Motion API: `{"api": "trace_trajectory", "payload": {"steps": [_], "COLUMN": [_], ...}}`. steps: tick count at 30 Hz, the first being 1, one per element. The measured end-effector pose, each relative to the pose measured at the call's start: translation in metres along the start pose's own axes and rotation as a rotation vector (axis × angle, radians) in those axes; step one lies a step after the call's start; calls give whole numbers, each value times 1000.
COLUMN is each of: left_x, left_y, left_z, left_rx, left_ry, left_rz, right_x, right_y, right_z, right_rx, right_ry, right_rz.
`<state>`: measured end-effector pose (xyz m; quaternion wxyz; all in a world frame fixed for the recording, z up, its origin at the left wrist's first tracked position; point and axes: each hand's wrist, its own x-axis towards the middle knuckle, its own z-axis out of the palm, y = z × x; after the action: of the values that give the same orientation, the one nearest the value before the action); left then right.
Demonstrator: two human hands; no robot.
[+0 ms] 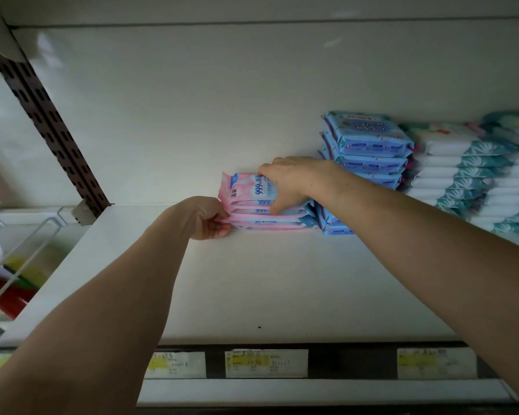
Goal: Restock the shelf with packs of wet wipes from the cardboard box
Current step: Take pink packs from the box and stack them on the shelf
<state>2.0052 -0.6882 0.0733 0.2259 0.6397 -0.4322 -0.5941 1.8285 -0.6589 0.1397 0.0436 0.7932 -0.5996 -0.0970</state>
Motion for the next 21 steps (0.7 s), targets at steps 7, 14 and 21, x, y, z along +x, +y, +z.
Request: {"api": "trace_trajectory", "payload": {"steps": [7,14,21], "left_x": [-7,-16,-25], "left_y": [5,9,3], "left_z": [2,19,18], "left_rx": [15,122,276], "left_ry": [16,22,-86], "left_rz": [42,50,160], "right_x": [0,-3,-4], "right_y": [2,10,11], "right_z": [-6,-2,-1], "right_rx": [21,-2,-8], "right_ry": [-40,-21,-17], "right_rz": [5,26,20]}}
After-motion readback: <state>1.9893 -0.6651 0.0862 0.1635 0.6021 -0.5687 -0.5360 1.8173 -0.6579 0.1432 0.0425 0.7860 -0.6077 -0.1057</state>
